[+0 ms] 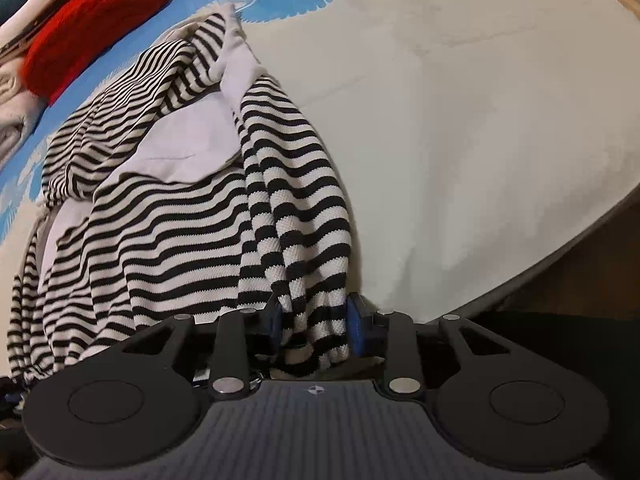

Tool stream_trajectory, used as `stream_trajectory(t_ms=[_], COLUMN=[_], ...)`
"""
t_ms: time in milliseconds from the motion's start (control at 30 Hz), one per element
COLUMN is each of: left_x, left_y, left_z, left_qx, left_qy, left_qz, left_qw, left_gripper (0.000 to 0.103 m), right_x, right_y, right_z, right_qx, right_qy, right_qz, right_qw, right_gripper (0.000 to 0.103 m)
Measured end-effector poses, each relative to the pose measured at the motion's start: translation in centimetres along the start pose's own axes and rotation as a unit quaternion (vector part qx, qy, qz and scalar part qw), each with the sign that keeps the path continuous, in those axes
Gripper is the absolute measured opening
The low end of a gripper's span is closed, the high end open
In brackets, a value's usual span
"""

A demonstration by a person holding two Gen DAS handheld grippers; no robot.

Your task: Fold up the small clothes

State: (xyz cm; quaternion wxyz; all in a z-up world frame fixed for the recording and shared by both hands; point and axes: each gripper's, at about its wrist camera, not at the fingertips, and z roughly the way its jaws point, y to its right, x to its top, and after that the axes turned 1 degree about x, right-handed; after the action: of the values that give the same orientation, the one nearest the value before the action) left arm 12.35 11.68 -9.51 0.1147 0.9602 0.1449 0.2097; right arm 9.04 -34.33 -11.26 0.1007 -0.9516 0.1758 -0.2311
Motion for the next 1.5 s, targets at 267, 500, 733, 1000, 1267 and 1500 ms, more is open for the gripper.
stream_trajectory(t_ms=[267, 500, 733, 1000, 1267, 1500], left_x=[0.6, 1.0, -2.0, 4.4, 18.5, 20.8], left_y=[2.0, 1.8, 0.1, -0.7, 0.7, -0.8], left_z=[-5.4, -13.8, -21.6, -15.8, -2.0, -0.2], left_qx=[-0.030, -0.091, -0.143, -0.146, -0.093, -0.097], left_qy=[0.057, 0.093, 0.072, 0.048, 0.052, 0.073], left_qz=[0.053, 0.072, 0.085, 0.023, -0.020, -0.008], left_qw=[0.9965, 0.9889, 0.9835, 0.9879, 0.9941, 0.9926], left_gripper=[0.009, 0.009, 0.009, 0.009, 0.012, 0.040], right_x=[0.9, 1.5, -1.8, 3.4, 16.3, 17.8], right_y=[0.0, -0.2, 1.0, -1.5, -6.3, -5.2], right_z=[-5.0, -14.3, -23.2, -17.6, -3.0, 1.8], right_qx=[0.063, 0.131, 0.165, 0.160, 0.101, 0.061], right_qy=[0.077, 0.129, 0.138, 0.114, 0.088, 0.111], right_qz=[0.012, 0.008, 0.001, -0.001, -0.015, -0.047], right_qw=[0.995, 0.983, 0.977, 0.981, 0.991, 0.991], right_gripper=[0.008, 0.008, 0.008, 0.008, 0.013, 0.036])
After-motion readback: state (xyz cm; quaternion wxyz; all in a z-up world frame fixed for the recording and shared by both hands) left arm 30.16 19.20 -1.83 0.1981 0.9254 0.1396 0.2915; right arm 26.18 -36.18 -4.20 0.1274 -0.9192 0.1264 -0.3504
